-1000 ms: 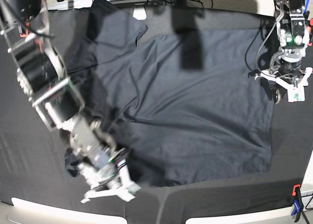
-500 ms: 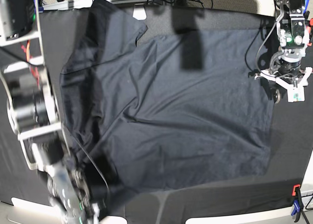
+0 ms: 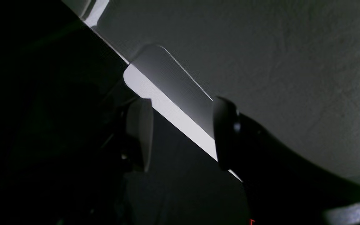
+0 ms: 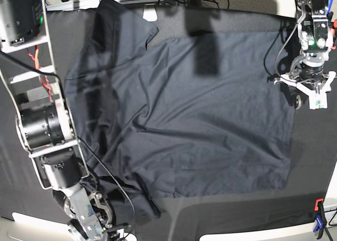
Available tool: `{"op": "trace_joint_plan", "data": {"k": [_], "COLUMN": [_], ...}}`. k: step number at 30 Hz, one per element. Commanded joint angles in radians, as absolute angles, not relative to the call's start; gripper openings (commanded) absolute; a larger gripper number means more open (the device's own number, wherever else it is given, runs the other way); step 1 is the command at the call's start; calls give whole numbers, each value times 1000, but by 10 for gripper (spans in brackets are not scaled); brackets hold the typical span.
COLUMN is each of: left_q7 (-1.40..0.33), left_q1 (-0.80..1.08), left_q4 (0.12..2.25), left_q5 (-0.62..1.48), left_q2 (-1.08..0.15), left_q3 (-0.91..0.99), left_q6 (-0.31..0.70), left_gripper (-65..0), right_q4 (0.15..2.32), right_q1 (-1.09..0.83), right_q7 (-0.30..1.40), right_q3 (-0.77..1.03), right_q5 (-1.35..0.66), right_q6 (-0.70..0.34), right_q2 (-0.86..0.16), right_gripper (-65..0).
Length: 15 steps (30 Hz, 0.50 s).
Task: Layout the t-shirt on the table in an organized manner, then fold the t-shirt properly
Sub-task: 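Pull the hem outward with the right gripper to flatten the body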
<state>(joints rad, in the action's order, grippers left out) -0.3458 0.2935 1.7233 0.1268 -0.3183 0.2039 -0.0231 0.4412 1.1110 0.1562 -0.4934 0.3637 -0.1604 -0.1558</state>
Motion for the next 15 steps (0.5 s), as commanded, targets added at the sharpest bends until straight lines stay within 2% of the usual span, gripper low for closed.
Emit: {"op": "trace_joint_plan", "data": {"k": [1, 6, 9, 15], "left_q7": [-326, -326, -329, -327], "left_q1": [286, 286, 287, 304], "left_q4": [1742, 1742, 1742, 1742], "left_q5": [124, 124, 124, 123], "left_q2": [-330, -330, -330, -329], "left_q3": [209, 209, 209, 209], "left_q6": [-26, -26, -26, -26], "left_gripper": [-401, -401, -401, -401], "right_q4": [458, 458, 458, 488], "right_q1": [1161, 1161, 1161, 1131], "right_q7": [135, 143, 245, 354], "right_q3": [-489, -489, -489, -489], "right_q5": [362, 205, 101, 75], "right_q6": [-142, -142, -142, -143], "right_q2": [-160, -161, -161, -181], "right_gripper": [-351, -352, -353, -353]}}
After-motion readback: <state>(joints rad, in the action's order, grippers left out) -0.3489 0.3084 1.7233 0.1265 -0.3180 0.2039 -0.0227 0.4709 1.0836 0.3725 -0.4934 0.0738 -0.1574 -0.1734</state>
